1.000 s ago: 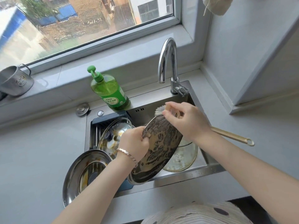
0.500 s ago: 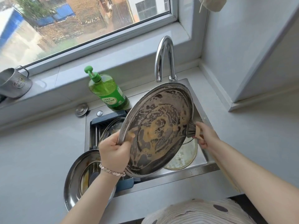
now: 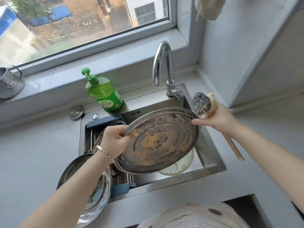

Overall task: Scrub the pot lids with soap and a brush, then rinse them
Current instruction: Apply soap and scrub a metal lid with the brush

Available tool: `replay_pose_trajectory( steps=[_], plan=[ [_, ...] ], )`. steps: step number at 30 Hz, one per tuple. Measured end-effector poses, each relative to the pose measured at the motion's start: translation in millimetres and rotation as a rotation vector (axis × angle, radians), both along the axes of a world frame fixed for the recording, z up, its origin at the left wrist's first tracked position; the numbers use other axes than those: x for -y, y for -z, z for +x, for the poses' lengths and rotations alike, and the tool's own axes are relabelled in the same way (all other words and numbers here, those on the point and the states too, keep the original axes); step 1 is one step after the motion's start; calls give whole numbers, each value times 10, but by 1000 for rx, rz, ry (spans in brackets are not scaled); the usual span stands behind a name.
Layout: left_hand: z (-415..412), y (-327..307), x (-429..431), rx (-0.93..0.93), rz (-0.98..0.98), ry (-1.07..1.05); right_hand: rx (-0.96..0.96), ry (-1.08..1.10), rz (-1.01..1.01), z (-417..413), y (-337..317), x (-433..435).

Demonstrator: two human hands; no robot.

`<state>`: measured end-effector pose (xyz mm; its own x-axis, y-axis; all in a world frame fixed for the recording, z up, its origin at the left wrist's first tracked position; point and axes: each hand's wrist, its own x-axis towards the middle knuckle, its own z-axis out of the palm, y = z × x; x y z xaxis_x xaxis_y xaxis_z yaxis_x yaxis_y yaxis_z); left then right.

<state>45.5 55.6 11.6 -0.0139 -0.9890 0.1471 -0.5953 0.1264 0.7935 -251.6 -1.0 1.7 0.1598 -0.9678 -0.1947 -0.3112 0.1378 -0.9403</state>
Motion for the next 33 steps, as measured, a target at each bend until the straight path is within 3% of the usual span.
replay_pose_trajectory(
  steps=[6, 10, 12, 13, 15, 16, 17, 18, 20, 24, 28, 30, 33],
  plan=[
    [-32, 83, 224, 174, 73, 100, -260, -297, -127, 33, -25, -128],
    [-45, 226, 201, 217, 174, -69, -248, -399, -383, 219, 42, -391],
    [-141, 262, 196, 150, 263, -267, -216, -403, -488, 351, 82, -429],
    [-204, 245, 194, 7, 347, -416, -210, -374, -520, 405, 120, -404],
    [-370, 117, 203, -611, 671, -694, -224, -275, -548, 517, 179, -335],
    [-454, 63, 209, -970, 835, -707, -235, -230, -553, 559, 201, -316],
    [-546, 24, 208, -1195, 954, -643, -249, -195, -562, 577, 217, -315],
    [-623, -5, 202, -1238, 1034, -544, -275, -178, -574, 606, 232, -332],
    [-720, -13, 224, -1139, 1019, -462, -322, -154, -561, 679, 274, -391],
    [-785, 10, 303, -880, 847, -508, -294, -141, -459, 755, 344, -508],
    [-729, -21, 226, -700, 782, -486, -123, -265, -135, 729, 194, -589],
    [-649, 2, 174, -473, 712, -426, -23, -263, 66, 658, 100, -595],
    [-508, 28, 94, -100, 501, -324, -8, -239, 167, 620, 29, -572]
  ],
)
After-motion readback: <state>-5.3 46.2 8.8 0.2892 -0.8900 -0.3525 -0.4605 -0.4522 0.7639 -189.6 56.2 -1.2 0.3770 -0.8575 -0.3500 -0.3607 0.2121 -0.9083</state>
